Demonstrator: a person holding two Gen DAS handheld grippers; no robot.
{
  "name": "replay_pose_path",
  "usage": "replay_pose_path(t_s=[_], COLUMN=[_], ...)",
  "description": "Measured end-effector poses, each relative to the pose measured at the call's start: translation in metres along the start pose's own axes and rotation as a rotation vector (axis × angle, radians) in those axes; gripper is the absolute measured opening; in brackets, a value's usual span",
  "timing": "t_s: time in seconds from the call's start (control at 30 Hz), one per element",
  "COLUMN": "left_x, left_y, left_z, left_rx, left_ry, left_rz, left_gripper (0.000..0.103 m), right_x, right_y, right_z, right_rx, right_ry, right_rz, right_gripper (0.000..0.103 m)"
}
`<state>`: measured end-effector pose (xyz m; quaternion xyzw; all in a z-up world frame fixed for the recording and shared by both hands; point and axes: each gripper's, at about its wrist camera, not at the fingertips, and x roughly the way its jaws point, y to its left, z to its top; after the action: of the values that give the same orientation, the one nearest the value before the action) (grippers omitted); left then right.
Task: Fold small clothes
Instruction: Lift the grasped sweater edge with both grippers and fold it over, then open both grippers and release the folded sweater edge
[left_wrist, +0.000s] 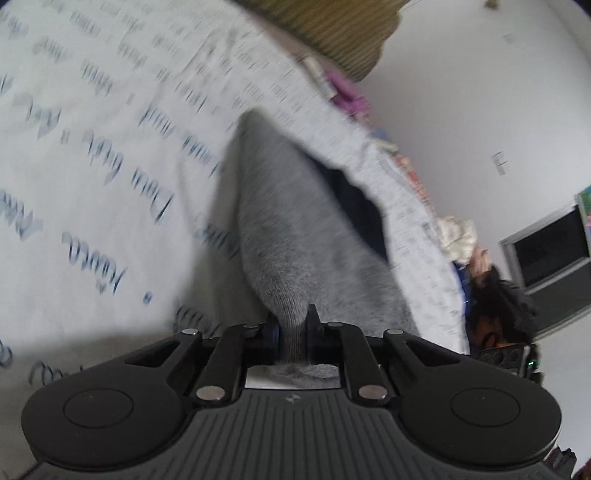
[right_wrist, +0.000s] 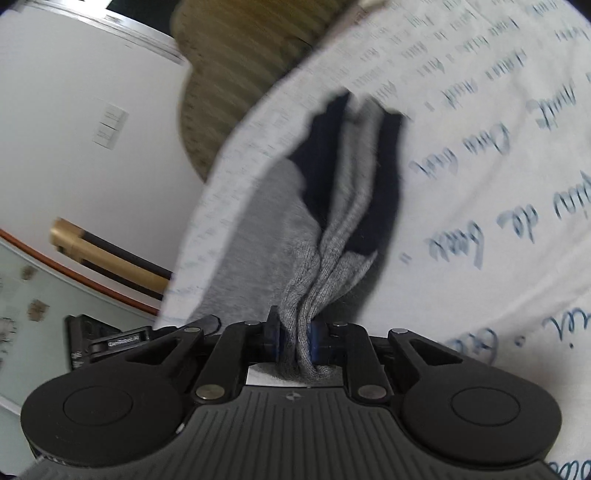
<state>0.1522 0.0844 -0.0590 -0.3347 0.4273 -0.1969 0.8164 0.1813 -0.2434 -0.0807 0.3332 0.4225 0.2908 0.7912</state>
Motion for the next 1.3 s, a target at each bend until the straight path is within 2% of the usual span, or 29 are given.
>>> replay_pose_path(t_s=[0.07, 0.2, 0.27, 0.3, 0.33, 0.43, 0.5, 0.6, 0.7, 0.77, 0.87, 0.97, 1.03, 1.1, 1.17, 1.23, 1.3], left_x=[-0.004, 0.018, 0.013, 0.004, -0.008, -0.039, -0.044, -0.025, 0.004, 0.007, -0.002, -0.007, -0.018, -0.035, -0.045, -0.045, -0.032], left_y=[-0.004, 0.014, 0.017, 0.012, 0.002, -0.031, -0.047, -0.061, -0.058, -0.057, -0.057, -0.061, -0.064, -0.067, -0.067, -0.061, -0.049], left_z=[0.002, -0.014, -0.025, -0.030, -0.037, -0.069, -0.093, -0.124, -0.137, -0.144, -0.146, -0.151, -0.140, -0.120, -0.094, -0.068, -0.048], left_rx=[0.037, 0.049, 0.047, 0.067, 0.120, 0.313, 0.411, 0.527, 0.551, 0.577, 0.555, 0.576, 0.529, 0.474, 0.425, 0.365, 0.313], left_ry=[-0.010, 0.038, 0.016, -0.003, -0.033, -0.116, -0.102, -0.041, 0.040, 0.026, 0.056, 0.082, 0.100, 0.016, -0.071, -0.142, -0.162], left_rz=[0.014, 0.125, 0.129, 0.138, 0.155, 0.182, 0.151, 0.170, 0.230, 0.243, 0.236, 0.243, 0.189, 0.145, 0.175, 0.262, 0.359], left_gripper=[0.012, 0.014, 0.017, 0.020, 0.022, 0.029, 0.029, 0.029, 0.029, 0.029, 0.029, 0.029, 0.029, 0.030, 0.030, 0.034, 0.037], right_x=[-0.003, 0.019, 0.019, 0.013, 0.004, -0.020, -0.025, -0.008, 0.018, 0.032, 0.028, 0.023, 0.017, -0.001, -0.017, -0.022, -0.014], right_y=[0.004, -0.020, -0.027, -0.026, -0.022, 0.004, 0.025, 0.053, 0.069, 0.066, 0.066, 0.067, 0.069, 0.068, 0.062, 0.054, 0.039], right_z=[0.001, -0.013, -0.021, -0.023, -0.025, -0.038, -0.052, -0.075, -0.089, -0.096, -0.109, -0.112, -0.102, -0.086, -0.063, -0.042, -0.027], right_rx=[-0.017, 0.018, 0.045, 0.061, 0.060, -0.050, -0.148, -0.281, -0.393, -0.398, -0.442, -0.460, -0.411, -0.328, -0.265, -0.248, -0.214], right_ry=[-0.001, 0.061, 0.028, 0.007, -0.019, -0.061, -0.041, 0.071, 0.126, 0.171, 0.173, 0.193, 0.194, 0.111, 0.010, -0.058, -0.059], right_rz=[-0.003, -0.065, -0.056, -0.046, -0.038, -0.064, -0.091, -0.082, -0.155, -0.207, -0.217, -0.222, -0.207, -0.119, -0.090, -0.177, -0.257], right_gripper=[0.019, 0.021, 0.032, 0.034, 0.040, 0.041, 0.041, 0.040, 0.040, 0.043, 0.043, 0.044, 0.048, 0.048, 0.061, 0.062, 0.062])
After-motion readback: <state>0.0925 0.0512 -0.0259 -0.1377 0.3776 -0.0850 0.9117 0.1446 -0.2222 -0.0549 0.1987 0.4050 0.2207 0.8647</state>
